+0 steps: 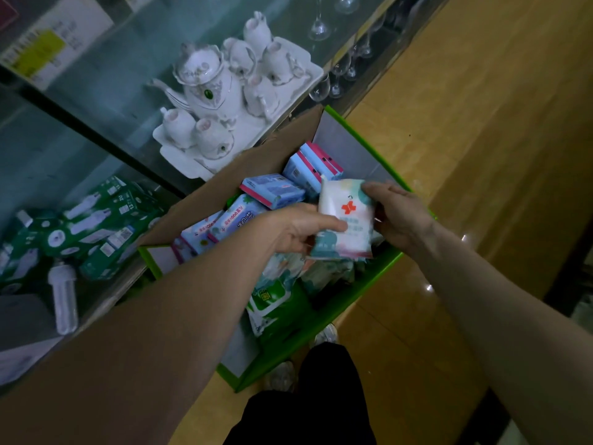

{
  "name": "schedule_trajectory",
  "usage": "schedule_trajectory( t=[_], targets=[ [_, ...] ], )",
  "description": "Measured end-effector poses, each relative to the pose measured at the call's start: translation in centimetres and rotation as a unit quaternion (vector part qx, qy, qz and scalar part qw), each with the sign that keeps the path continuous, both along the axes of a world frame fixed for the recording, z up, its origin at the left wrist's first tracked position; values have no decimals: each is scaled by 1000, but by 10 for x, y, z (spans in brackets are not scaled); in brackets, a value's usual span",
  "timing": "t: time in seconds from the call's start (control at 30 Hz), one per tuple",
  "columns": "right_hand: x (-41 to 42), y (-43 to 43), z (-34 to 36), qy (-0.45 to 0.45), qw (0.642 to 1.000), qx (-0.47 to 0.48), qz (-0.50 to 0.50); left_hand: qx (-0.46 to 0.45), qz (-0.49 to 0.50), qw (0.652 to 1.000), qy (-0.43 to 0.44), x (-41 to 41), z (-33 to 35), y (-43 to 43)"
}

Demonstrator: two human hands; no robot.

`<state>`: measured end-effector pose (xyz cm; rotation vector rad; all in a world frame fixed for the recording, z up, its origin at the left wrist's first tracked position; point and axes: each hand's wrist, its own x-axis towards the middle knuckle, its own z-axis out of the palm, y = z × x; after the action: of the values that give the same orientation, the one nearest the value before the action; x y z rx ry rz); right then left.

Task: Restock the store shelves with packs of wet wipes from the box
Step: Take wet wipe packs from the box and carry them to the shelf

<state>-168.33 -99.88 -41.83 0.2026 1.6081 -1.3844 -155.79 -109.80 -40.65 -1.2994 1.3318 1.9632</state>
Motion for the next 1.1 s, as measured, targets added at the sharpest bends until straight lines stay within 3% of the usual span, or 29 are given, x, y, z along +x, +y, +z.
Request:
schedule_trajectory(
  t=[0.1,0.2,0.33,0.43,0.5,0.57,0.67,0.8,1.0,1.1],
  targets=[
    [13,-1,-8,-13,997,17,77,27,136,990,26,-6,-9,9],
    [9,10,-5,-35,971,46,230,48,146,988,3,-3,-10,9],
    [-12,18,9,-41,917,84,389,3,164,986,-8,8,-12,-6],
    [-16,15,5,21,954,103,280,-9,153,988,-31,11,-12,-9],
    [-15,13,1,17,978,98,181,-33,145,987,-52,10,-13,-7],
    [-12,13,-3,-10,984,87,155,-55,137,987,-66,9,-15,-5],
    [-8,11,-4,64,969,125,204,-91,118,985,-91,7,-20,-1],
    [-4,14,-8,210,913,181,300,-155,50,975,-149,14,-29,3],
    [5,20,-14,233,892,216,322,-133,29,977,-163,14,-28,9],
    [11,18,-13,214,889,234,331,-164,33,974,-151,10,-34,10]
  ],
)
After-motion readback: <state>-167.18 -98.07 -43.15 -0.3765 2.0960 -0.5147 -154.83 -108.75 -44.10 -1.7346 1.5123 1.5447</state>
